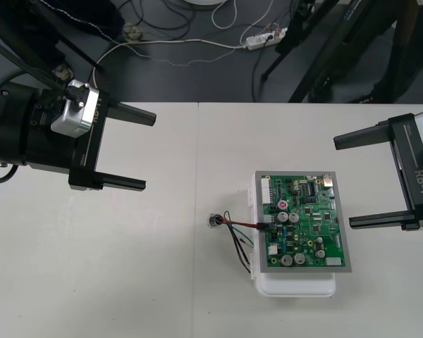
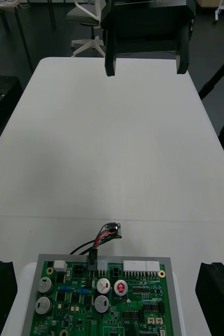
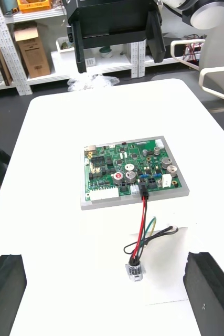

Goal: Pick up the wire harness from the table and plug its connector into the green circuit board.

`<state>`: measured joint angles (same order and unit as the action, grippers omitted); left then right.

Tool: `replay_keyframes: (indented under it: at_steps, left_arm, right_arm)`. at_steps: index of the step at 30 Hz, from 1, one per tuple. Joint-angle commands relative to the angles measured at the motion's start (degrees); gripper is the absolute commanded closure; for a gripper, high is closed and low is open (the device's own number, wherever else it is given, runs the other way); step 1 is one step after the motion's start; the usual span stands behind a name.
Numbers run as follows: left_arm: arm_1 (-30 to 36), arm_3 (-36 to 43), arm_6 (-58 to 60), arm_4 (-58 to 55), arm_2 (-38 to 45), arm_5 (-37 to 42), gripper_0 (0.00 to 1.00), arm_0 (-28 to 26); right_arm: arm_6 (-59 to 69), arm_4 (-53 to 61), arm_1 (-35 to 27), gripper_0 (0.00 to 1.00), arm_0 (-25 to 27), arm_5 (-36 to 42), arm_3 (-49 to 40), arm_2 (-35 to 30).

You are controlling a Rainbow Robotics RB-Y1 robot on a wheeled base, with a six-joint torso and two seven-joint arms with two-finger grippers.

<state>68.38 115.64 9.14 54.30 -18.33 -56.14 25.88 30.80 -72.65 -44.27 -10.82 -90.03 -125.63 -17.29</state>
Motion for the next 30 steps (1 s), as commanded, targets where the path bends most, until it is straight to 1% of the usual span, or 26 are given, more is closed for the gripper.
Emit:
replay_keyframes:
  at_steps: [1,30]
  left_arm:
    - [0.6,0.9,1.1,0.3,1.3,2.5,0.11,2.0]
    - [0.6,0.9,1.1,0.3,1.3,2.5,0.11,2.0]
  right_arm:
    - [-2.2,-0.2,0.3,0.00,-0.3,0.0,-0.1,-0.4]
    - [-2.2,-0.2,0.3,0.00,-0.3,0.0,-0.1,-0.4]
